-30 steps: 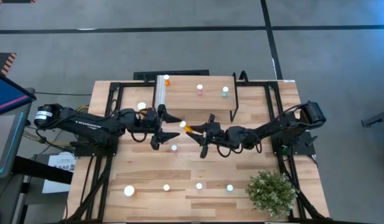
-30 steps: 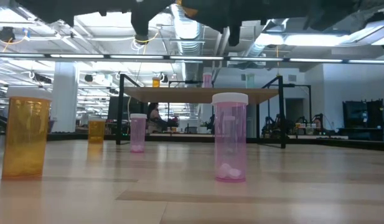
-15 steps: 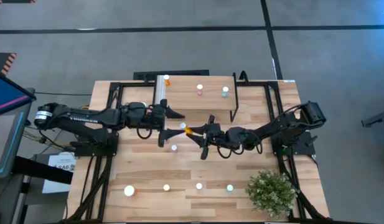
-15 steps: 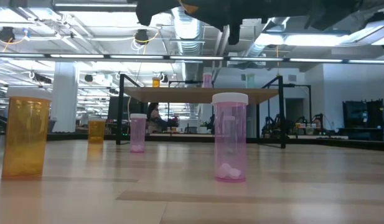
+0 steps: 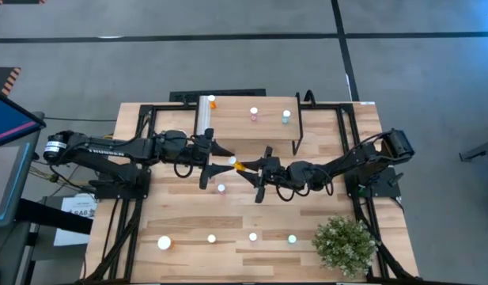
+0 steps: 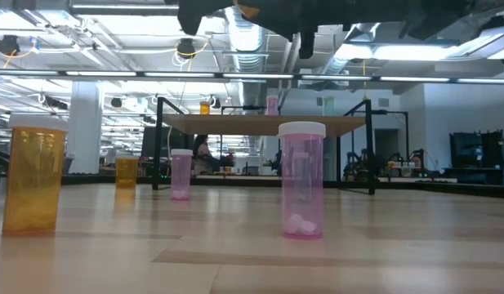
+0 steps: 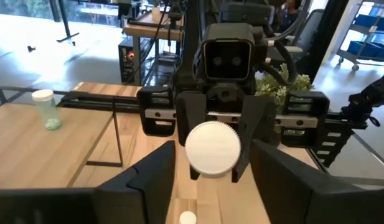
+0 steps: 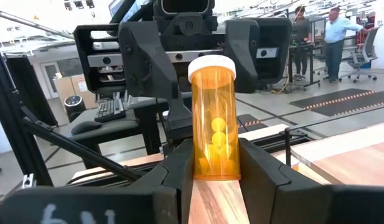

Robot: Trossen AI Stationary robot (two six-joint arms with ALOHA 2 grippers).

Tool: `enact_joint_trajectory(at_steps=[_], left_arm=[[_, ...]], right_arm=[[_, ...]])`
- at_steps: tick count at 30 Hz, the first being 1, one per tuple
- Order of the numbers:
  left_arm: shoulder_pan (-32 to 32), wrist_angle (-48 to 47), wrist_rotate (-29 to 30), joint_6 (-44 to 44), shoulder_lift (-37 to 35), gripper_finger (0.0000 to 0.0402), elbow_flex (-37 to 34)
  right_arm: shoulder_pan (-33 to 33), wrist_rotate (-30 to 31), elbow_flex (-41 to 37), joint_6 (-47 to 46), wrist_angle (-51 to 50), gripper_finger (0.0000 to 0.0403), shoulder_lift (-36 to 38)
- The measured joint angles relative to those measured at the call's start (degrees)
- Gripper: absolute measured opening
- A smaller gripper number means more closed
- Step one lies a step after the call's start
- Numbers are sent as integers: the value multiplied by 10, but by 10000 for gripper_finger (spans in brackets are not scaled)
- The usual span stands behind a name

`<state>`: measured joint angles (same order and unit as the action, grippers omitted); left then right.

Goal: Pick and place medicine bottles onto shelf by color
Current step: Put the top small orange pill bottle on the shelf

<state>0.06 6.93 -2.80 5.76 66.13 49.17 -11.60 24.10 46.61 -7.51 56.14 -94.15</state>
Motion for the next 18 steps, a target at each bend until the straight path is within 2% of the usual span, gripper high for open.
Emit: enact_joint_trajectory(at_steps=[6, 18], left_arm=[[0, 1, 0, 0, 0, 161, 0], [0, 0, -15, -4, 0, 131, 0]], right_arm=[[0, 0, 0, 0, 0, 123, 0], [0, -1, 0, 0, 0, 123, 0]])
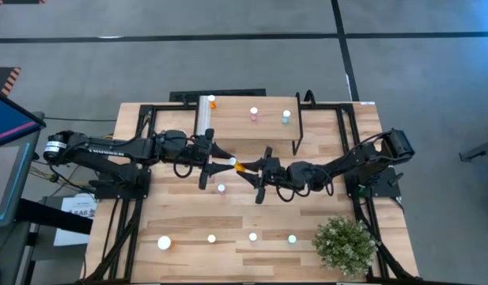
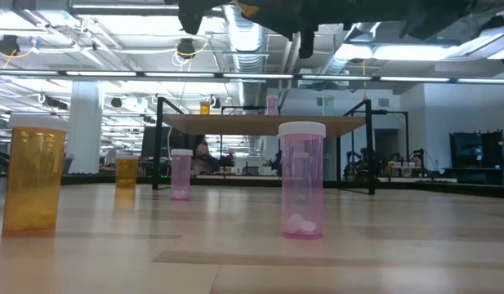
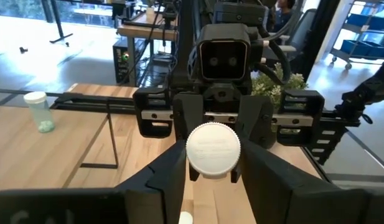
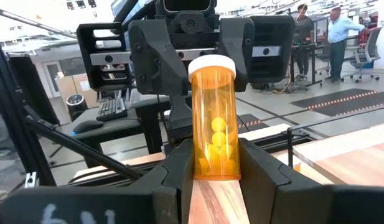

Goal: Pick and place medicine bottles onto shelf by color
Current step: Put the top small orange pill bottle on the shelf

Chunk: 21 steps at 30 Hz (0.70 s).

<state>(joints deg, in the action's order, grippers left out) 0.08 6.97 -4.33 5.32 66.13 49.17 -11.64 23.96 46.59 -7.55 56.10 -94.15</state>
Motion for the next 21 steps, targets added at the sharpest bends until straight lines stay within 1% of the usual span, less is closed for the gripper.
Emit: enact_joint_trajectory(at_steps=[8, 16, 21], left_arm=[[0, 0, -1, 1, 0, 113, 0], [0, 0, 0, 1, 0, 110, 0], [0, 0, -1, 5, 0, 110, 0]], right_arm=[[0, -1, 0, 0, 0, 123, 0], [0, -1, 0, 0, 0, 123, 0], [0, 0, 0, 0, 0, 139, 0]])
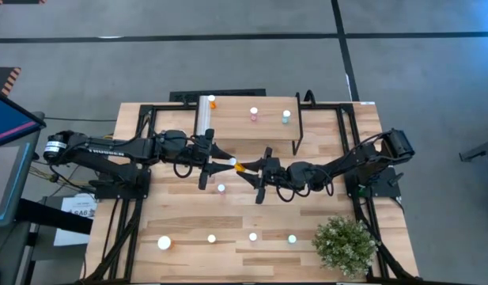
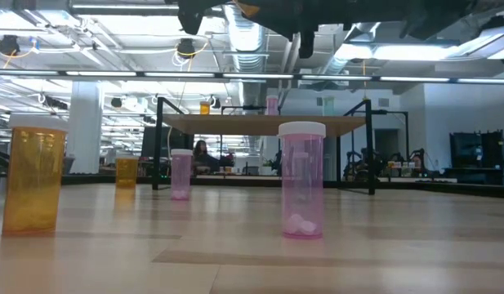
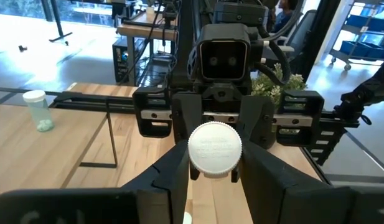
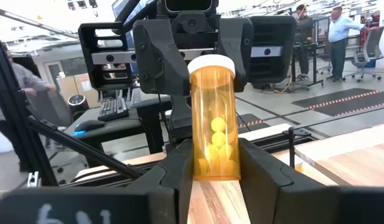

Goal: Pick and place medicine bottles onto shelf by color
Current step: Put the top small orange pill bottle on the shelf

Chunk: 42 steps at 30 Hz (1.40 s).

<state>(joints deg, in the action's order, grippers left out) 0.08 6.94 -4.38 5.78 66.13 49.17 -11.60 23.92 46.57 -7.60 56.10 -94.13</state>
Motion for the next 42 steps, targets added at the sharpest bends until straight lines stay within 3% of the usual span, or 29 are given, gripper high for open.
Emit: enact_joint_trajectory(at_steps=[14, 26, 36, 42], left_arm=[[0, -4, -1, 9, 0, 110, 0], [-14, -60, 5, 9, -16, 110, 5], [-34, -205, 70, -8, -14, 110, 81], [-41, -236, 122, -6, -14, 110, 93]], right_arm=[[1, 2, 0, 0, -10, 241, 0], [1, 4, 0, 0, -91, 246, 14], [5, 4, 0, 3, -103, 246, 15], [4, 4, 0, 68, -79, 243, 15]])
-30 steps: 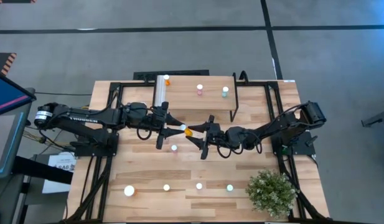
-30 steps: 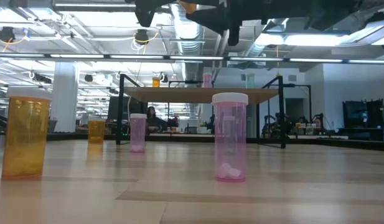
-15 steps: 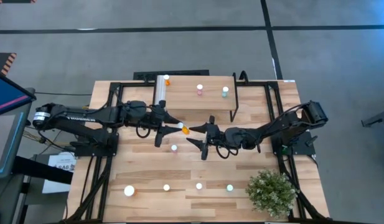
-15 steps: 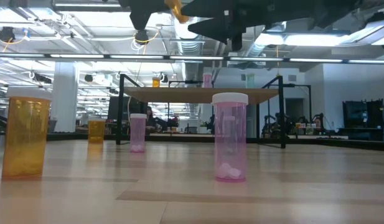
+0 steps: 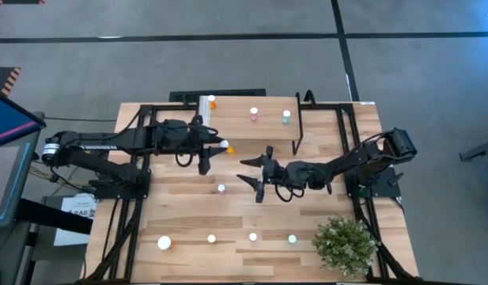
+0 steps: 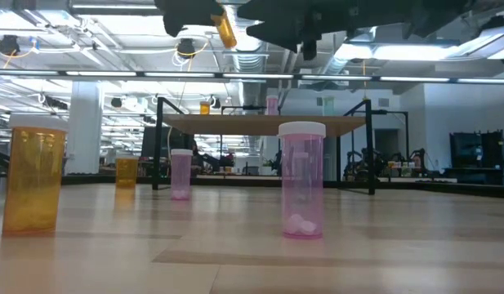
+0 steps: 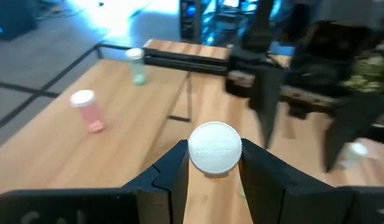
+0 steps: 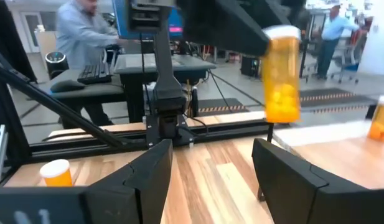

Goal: Pick and place medicine bottles onto shelf by color
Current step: Put the top small orange pill bottle on the shelf

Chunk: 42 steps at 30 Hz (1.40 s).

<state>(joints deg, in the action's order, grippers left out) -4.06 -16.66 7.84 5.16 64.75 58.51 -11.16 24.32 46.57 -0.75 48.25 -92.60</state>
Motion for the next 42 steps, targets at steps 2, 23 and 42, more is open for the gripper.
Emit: enact_joint_trajectory(at_steps=[2, 23, 42], left_arm=[[-5, -15, 21, 0, 0, 110, 0], [-214, -95, 4, 0, 2, 110, 17], [-252, -147, 5, -26, 101, 110, 49]], right_arm=[[0, 0, 0, 2, 3, 240, 0], [4, 0, 0, -3, 2, 235, 0], [4, 0, 0, -12, -6, 235, 0]])
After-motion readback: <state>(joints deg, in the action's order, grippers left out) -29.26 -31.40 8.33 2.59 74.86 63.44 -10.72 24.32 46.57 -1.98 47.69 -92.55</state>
